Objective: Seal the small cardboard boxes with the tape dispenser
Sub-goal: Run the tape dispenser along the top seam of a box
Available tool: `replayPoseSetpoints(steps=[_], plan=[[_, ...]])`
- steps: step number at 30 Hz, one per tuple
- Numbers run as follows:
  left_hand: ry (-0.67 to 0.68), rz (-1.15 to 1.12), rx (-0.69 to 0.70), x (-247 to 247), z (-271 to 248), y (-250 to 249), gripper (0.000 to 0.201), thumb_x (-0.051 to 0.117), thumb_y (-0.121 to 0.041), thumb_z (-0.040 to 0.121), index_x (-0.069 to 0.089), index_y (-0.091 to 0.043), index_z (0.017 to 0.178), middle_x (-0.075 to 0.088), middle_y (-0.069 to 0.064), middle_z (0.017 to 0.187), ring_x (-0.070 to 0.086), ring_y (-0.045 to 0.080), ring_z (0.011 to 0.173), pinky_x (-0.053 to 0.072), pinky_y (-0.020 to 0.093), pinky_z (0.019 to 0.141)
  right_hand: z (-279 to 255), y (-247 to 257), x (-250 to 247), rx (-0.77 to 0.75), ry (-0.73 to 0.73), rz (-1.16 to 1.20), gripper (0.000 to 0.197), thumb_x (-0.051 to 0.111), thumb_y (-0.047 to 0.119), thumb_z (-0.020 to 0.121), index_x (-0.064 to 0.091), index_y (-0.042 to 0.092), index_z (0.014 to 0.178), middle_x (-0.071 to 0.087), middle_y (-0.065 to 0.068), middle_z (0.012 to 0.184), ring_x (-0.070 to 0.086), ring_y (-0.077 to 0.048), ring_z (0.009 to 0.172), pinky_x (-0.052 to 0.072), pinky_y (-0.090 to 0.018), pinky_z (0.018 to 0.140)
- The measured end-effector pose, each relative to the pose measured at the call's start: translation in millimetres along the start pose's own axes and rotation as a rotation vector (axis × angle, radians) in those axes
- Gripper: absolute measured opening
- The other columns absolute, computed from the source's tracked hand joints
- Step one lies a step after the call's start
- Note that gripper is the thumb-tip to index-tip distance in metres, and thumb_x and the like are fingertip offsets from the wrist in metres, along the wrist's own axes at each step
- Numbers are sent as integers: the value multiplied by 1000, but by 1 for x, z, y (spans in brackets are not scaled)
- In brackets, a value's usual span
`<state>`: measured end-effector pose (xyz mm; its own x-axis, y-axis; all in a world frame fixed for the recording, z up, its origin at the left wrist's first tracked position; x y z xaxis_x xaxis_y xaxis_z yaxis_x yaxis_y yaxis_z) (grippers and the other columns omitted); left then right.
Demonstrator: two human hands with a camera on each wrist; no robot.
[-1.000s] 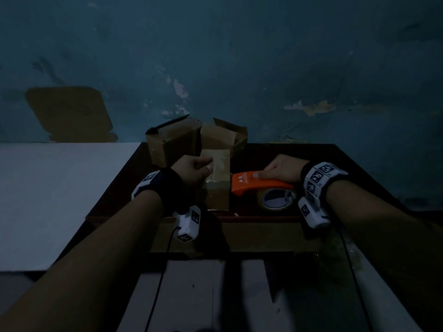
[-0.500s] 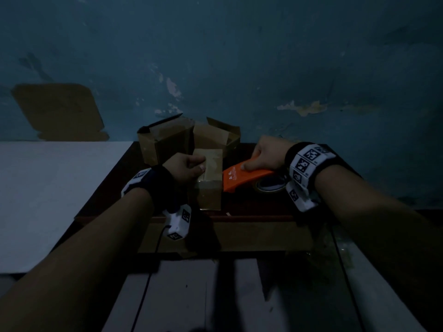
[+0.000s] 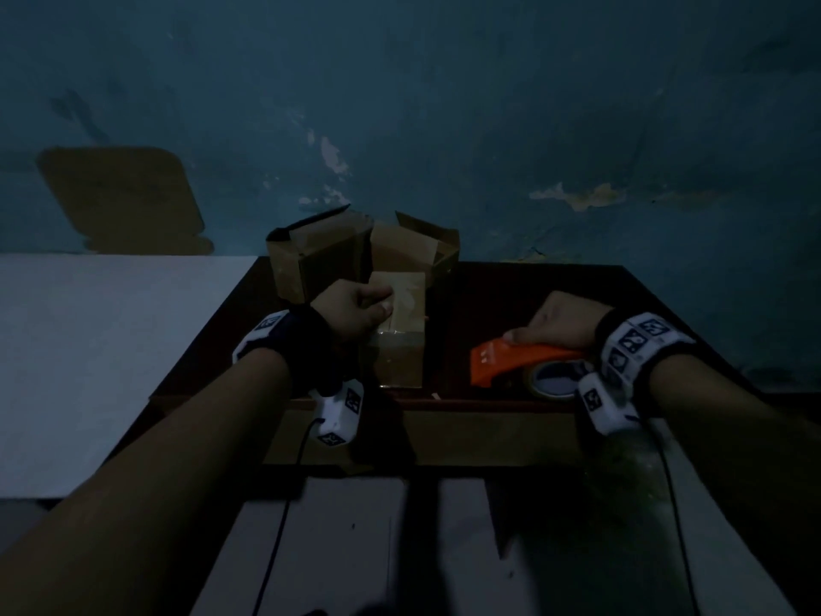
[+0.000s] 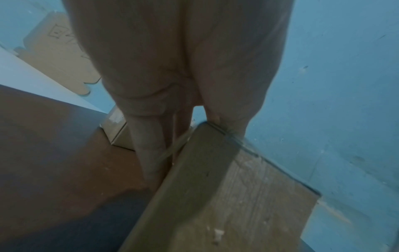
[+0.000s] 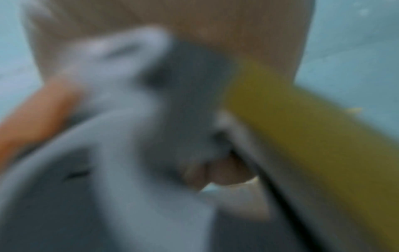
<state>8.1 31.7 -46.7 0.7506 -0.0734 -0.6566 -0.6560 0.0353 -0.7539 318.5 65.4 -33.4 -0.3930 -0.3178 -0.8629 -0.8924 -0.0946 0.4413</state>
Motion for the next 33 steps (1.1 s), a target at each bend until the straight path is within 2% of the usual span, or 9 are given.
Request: replayPoseSetpoints(steps=[5,9,14,17,21,25,28,31,33], plan=[[-17,-16,2,1,0,2,46,58,-36,94,51,-25,138,46,1,146,47,20,130,42,43,107,-3,1,-14,-4,-129,224,53,67,59,77,59,10,59,60,-6,62,56,-17,60,41,-26,59],[-33,-6,3,4,1,-1,45,56,-35,95,51,-24,139,46,1,146,47,21,129,42,42,107,-5,9,-15,-90,-240,152,56,57,64,83,63,12,64,57,-6,61,55,-17,56,38,-26,57],[-50,16,-1,5,0,-1,45,57,-36,95,52,-24,138,48,2,145,49,21,128,42,40,106,0,9,12,-110,-232,153,18,62,39,85,72,28,94,70,-2,84,64,-12,65,48,-24,63],[-55,19,1,5,1,0,45,57,-37,94,53,-25,137,49,2,144,50,22,127,43,41,106,5,10,27,-137,-263,75,41,66,36,83,65,25,122,68,-2,113,63,-14,95,49,-26,84],[-58,23,1,6,1,3,45,56,-40,94,52,-27,137,49,1,145,48,20,129,42,40,107,6,11,46,-222,-355,-76,56,63,40,88,46,29,140,60,-8,126,59,-23,109,49,-37,94],[-58,-36,3,9,-1,2,45,53,-39,96,50,-27,139,48,2,145,49,21,128,42,41,107,5,10,69,-247,-407,-279,57,61,43,89,40,32,141,54,-3,136,50,-22,121,35,-36,100],[-72,-25,45,10,-7,3,48,47,-38,99,44,-22,144,45,4,147,44,22,132,39,35,107,2,14,72,-181,-505,-310,55,55,56,86,43,37,136,53,4,129,45,-20,120,28,-39,98],[-104,-80,86,7,-20,7,53,41,-44,99,33,-21,147,45,3,145,47,23,130,41,38,105,-7,32,73,-224,-645,-152,37,54,45,91,53,32,126,52,3,120,45,-19,116,31,-35,94],[-161,-116,78,0,-28,13,49,38,-42,101,34,-23,145,47,4,140,50,24,123,44,45,102,-13,48,76,-320,-632,90,27,52,32,96,58,27,121,53,5,113,50,-12,107,36,-26,87]])
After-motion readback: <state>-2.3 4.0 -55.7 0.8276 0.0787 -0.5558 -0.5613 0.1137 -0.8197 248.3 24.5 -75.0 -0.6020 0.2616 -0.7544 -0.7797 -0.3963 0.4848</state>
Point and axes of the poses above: each hand's wrist, its own z-axis towards the middle knuckle, its own x-axis out of the palm, y = z × x, the point moved 1 cm from there along z, towards the middle knuckle
